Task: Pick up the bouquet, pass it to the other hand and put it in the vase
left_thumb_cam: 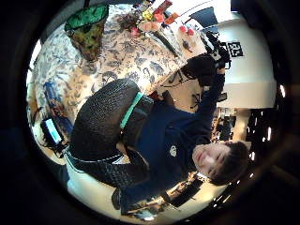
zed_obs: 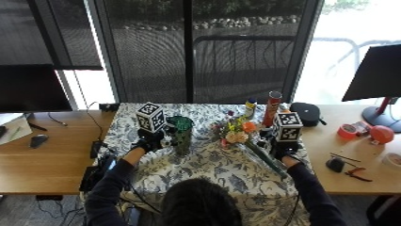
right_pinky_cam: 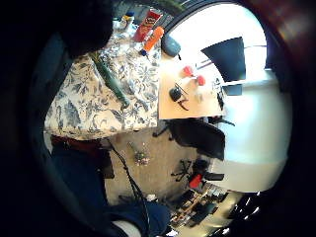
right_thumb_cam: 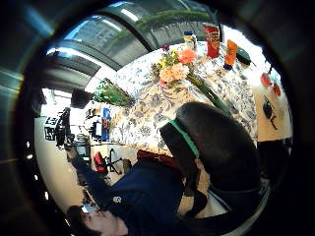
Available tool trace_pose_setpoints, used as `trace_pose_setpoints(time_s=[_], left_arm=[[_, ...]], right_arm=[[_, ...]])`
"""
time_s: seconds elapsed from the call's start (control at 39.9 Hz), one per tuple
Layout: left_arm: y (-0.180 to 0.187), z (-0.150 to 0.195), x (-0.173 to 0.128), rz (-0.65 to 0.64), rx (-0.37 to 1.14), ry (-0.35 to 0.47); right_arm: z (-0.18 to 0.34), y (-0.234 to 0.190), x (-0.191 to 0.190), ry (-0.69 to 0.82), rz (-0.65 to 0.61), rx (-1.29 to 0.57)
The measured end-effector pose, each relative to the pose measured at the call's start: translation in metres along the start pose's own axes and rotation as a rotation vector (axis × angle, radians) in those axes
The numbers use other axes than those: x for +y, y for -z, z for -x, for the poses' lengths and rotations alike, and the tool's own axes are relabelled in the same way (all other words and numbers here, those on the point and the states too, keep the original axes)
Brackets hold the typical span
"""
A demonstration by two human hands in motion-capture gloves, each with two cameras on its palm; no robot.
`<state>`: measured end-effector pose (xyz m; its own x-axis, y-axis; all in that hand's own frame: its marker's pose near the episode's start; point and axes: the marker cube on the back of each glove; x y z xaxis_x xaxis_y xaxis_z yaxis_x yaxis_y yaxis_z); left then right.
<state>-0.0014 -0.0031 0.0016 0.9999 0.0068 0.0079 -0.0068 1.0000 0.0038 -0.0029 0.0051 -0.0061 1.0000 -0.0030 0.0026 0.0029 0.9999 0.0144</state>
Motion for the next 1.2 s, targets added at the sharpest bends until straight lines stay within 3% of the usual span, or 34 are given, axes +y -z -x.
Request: trace_pose_setpoints(time_s=[0.78, 1.03, 1.2], left_arm=[[-0.007, -0.010, -0.002, -0.027, -0.045, 0.024], [-0.001, -0.024, 0.002, -0.056, -0.080, 0.005], [-0.001, -0.027, -0.001, -0.054, -0.087, -0.008]], right_arm=[[0.017, 0.006, -0.012, 0.052, -0.018, -0.050], [0.000, 0.018, -0.017, -0.017, -0.062, -0.096], [-0.019, 0.021, -0.021, -0.085, -0.020, -0.118]])
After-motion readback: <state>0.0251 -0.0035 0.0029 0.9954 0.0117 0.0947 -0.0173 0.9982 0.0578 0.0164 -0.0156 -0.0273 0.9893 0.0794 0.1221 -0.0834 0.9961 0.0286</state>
